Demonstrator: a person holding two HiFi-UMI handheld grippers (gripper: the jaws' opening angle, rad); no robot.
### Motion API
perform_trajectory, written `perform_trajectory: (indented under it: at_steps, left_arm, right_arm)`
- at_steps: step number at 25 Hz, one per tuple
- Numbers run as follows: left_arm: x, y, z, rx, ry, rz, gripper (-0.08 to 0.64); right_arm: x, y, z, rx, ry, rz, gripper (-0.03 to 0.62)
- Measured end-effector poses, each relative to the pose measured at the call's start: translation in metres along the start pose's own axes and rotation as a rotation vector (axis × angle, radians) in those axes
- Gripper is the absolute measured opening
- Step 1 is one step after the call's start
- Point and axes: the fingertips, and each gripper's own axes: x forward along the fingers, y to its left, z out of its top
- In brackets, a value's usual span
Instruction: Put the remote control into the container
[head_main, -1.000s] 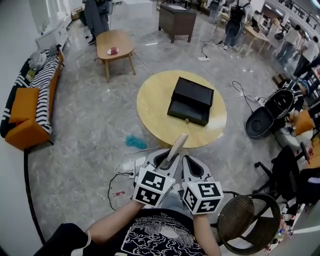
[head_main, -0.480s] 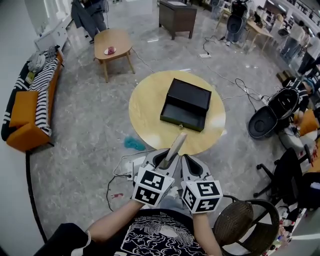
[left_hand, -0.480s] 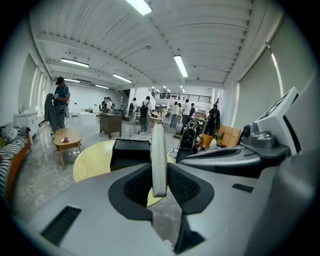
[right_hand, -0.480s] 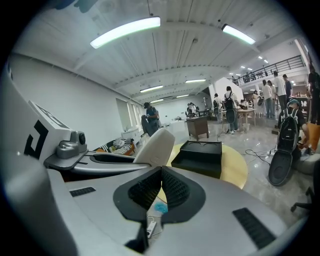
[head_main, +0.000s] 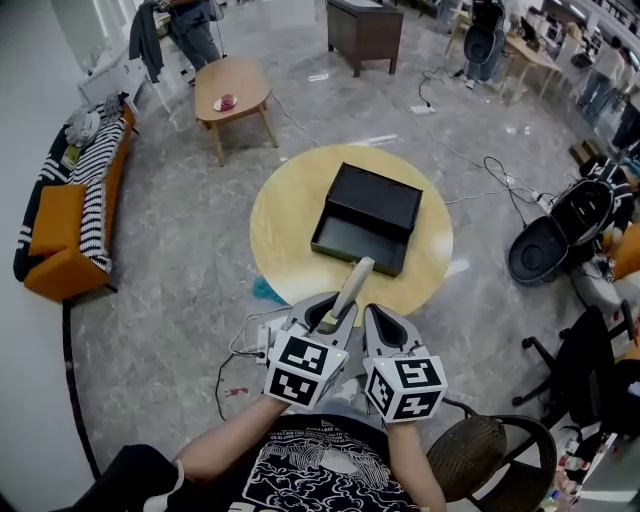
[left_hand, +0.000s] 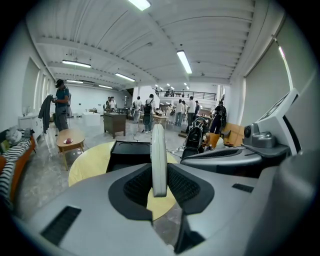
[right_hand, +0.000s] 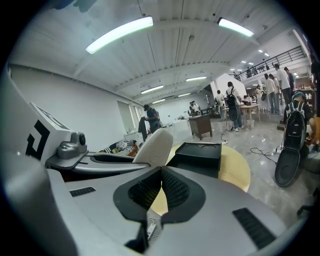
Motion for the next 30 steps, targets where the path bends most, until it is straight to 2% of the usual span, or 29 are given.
perform_trajectory:
  at_steps: [9, 16, 22, 30]
  left_arm:
    - [0.031, -0.007, 0.02, -0.011, 0.008, 0.059, 0.1]
    - [0.042, -0.014, 0.03, 0.001, 0.009, 0.073, 0.1]
    - [0.047, -0.015, 0.032, 0.0, 0.008, 0.071, 0.1]
    - [0.057, -0.008, 0.032, 0.01, 0.021, 0.03, 0.1]
  right_arm:
    - [0.007, -0.035, 0.014, 0.007, 0.009, 0.058, 0.023]
    - [0.007, -0.049, 0.023, 0.009, -0.003, 0.076, 0.023]
    - [0.009, -0.054, 0.026, 0.005, -0.004, 0.072, 0.023]
    - [0.017, -0.058, 0.03, 0.008, -0.009, 0.043, 0.023]
